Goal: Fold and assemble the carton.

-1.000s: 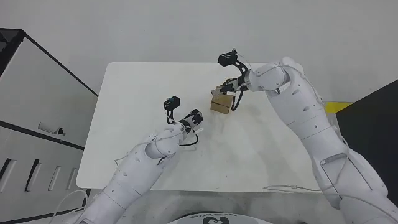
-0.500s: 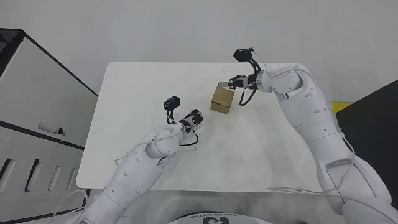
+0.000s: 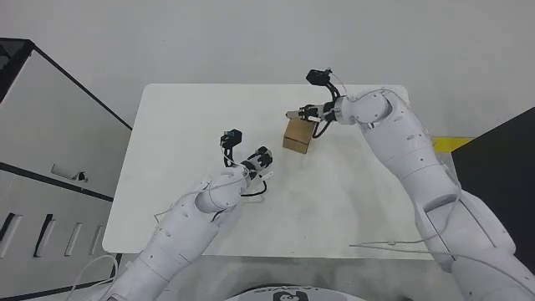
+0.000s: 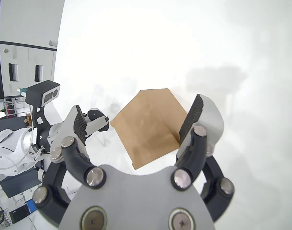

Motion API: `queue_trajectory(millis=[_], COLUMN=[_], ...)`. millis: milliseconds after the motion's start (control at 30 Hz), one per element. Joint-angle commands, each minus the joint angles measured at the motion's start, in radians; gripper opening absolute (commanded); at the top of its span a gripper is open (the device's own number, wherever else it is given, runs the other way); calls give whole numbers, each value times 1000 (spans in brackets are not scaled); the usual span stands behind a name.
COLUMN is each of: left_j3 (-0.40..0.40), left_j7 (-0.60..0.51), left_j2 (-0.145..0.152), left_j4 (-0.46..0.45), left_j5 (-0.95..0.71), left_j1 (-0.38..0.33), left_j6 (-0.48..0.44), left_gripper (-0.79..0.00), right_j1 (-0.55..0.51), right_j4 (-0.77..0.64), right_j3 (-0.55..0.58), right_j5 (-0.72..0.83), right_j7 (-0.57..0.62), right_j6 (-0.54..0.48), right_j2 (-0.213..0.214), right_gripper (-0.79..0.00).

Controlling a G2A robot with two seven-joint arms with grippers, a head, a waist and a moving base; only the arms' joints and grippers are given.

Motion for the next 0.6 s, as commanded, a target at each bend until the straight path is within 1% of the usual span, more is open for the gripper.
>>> queue_trajectory(millis=[0, 267, 567], left_j3=[0, 0, 0], left_j7=[0, 0, 0], left_j2=[0, 0, 0], left_j4=[0, 0, 0], left_j5=[0, 0, 0], left_j1=[0, 0, 0], left_j6=[0, 0, 0], left_gripper=[-785, -785, -785], right_j1=[9, 19, -10], right_j4=[21, 49, 5], right_j3=[1, 6, 11], right_j5=[25, 113, 152], right_j7=[17, 105, 157], right_j6=[-5, -18, 11], right_j2=[-3, -7, -1], right_gripper=[0, 0, 0])
